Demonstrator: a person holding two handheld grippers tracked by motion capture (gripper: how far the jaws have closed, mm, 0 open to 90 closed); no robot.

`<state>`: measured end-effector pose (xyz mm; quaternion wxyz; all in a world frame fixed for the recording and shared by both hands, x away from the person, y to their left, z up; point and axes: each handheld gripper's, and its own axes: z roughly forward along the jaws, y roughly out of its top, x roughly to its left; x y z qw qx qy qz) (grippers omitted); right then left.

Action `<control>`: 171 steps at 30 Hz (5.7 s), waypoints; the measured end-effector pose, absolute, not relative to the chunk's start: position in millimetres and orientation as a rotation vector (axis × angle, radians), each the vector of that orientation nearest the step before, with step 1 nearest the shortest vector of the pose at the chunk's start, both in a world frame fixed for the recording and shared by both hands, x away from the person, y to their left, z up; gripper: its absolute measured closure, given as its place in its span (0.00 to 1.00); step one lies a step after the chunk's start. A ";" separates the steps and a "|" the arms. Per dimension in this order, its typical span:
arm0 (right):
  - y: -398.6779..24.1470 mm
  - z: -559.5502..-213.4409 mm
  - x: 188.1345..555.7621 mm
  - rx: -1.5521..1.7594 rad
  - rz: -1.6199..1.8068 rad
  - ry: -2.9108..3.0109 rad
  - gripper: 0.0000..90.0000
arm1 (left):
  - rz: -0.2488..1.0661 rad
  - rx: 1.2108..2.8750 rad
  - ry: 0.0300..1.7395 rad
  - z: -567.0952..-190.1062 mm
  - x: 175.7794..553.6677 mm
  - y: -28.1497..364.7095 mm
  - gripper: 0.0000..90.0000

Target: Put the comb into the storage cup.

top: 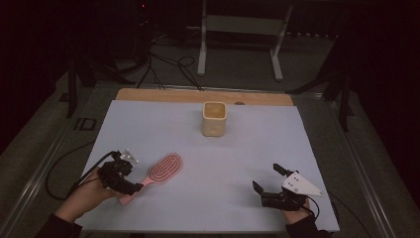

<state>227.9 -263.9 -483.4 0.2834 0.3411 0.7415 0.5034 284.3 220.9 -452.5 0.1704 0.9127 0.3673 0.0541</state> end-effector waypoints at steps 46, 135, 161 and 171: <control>-263.6 -484.0 227.1 0.905 1.344 1.999 0.10 | -0.057 2.815 1.031 -482.4 328.8 185.0 0.46; -264.5 -485.4 228.8 0.909 1.354 2.006 0.10 | 0.074 2.375 0.780 -422.3 329.4 150.7 0.78; -265.1 -485.9 228.8 0.918 1.360 2.005 0.10 | 0.207 2.243 0.739 -398.3 344.8 119.4 0.78; -265.3 -485.9 229.7 0.919 1.366 2.000 0.10 | 0.234 2.210 0.735 -389.6 352.0 110.3 0.78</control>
